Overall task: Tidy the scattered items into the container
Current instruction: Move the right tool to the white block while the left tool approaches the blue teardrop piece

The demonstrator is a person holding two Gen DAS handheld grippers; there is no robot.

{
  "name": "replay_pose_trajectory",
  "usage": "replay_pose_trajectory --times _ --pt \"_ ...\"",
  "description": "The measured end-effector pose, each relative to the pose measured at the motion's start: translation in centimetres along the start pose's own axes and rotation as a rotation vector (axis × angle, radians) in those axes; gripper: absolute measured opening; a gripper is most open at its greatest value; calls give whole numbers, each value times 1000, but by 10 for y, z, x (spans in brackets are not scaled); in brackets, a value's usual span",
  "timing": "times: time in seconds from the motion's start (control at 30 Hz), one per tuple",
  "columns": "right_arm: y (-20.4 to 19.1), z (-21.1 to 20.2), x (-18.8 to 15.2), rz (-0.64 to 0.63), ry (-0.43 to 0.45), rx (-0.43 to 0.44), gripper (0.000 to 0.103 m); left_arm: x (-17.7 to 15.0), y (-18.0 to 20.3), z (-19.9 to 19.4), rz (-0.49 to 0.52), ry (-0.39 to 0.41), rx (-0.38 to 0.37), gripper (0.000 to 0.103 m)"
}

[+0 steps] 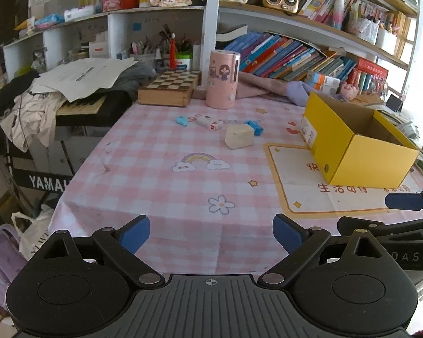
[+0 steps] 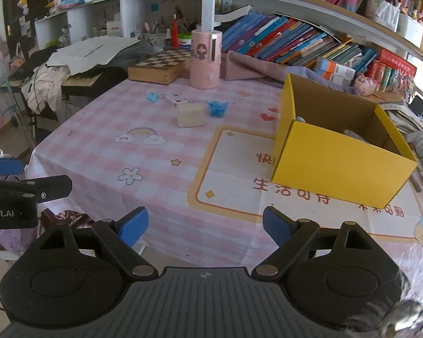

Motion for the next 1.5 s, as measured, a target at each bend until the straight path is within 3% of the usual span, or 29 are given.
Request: replay_pose_trajectory --times 0.57,0.87,1.5 --pt "3 54 31 -34 1 53 86 26 -7 40 6 12 40 96" --pt "12 98 57 -44 -18 100 86 59 -13 78 -24 19 90 96" --pt "18 191 113 -31 -27 165 84 127 -17 169 41 -11 146 96"
Point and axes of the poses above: each gripper's, at about its wrist camera, not at the fingertips, and z roughly the way its jaws point, y to its right, x to its top, the point moved 8 cm from there along z, roughly the way its jaws point, and after that the axes turned 11 degrees about -z, right-handed, at the moved point
